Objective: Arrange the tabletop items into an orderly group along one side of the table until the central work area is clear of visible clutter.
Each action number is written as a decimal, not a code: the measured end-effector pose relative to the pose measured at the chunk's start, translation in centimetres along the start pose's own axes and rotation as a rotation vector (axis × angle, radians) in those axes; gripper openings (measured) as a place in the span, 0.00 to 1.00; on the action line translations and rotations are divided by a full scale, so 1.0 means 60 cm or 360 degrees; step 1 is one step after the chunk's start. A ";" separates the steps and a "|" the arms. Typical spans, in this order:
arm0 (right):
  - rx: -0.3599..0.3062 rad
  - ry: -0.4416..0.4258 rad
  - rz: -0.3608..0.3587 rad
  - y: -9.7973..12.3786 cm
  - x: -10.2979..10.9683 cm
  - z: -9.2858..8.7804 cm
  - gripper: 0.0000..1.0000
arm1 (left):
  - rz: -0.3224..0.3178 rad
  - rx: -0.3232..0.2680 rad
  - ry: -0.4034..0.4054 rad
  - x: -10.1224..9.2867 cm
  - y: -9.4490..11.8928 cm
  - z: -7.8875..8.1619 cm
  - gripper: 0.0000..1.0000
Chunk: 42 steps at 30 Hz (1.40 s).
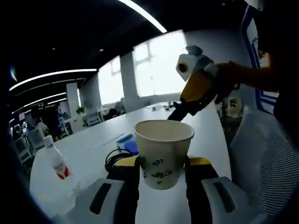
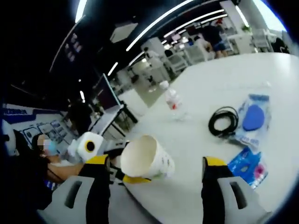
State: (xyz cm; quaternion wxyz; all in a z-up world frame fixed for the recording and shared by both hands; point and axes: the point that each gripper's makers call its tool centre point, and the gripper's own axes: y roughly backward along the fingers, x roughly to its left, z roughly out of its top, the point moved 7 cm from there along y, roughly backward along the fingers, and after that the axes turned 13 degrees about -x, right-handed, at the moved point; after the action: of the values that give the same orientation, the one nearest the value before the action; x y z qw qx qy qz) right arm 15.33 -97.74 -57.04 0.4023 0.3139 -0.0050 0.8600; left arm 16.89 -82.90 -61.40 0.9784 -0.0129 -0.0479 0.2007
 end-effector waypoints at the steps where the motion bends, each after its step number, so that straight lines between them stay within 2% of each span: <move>1: -0.0004 0.0001 -0.0002 0.002 -0.002 -0.001 0.83 | 0.0014 -0.0004 0.0010 0.004 0.000 -0.002 0.36; 10: -0.0136 0.0071 -0.0043 0.016 -0.015 0.004 1.00 | 0.0125 -0.0006 0.0062 0.034 -0.004 -0.008 0.36; 14: -0.0199 0.0097 -0.0064 0.021 -0.021 0.006 1.00 | 0.0192 -0.0023 0.0087 0.051 -0.010 -0.008 0.36; 21: -0.0200 0.0077 -0.0093 0.027 -0.032 -0.001 1.00 | 0.0323 -0.0048 0.0162 0.090 -0.016 -0.019 0.36; 31: -0.0214 0.0049 -0.0139 0.033 -0.052 -0.003 1.00 | 0.0446 0.0000 0.0101 0.137 -0.030 -0.044 0.36; 42: -0.0181 0.0103 -0.0185 0.031 -0.071 -0.007 1.00 | 0.0612 0.0002 0.0121 0.187 -0.051 -0.074 0.36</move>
State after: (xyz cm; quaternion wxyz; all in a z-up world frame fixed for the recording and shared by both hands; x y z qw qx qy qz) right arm 15.83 -101.84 -59.25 0.4688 0.2623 -0.0226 0.8432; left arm 28.80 -81.32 -64.70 0.9232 -0.0288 -0.0075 0.3832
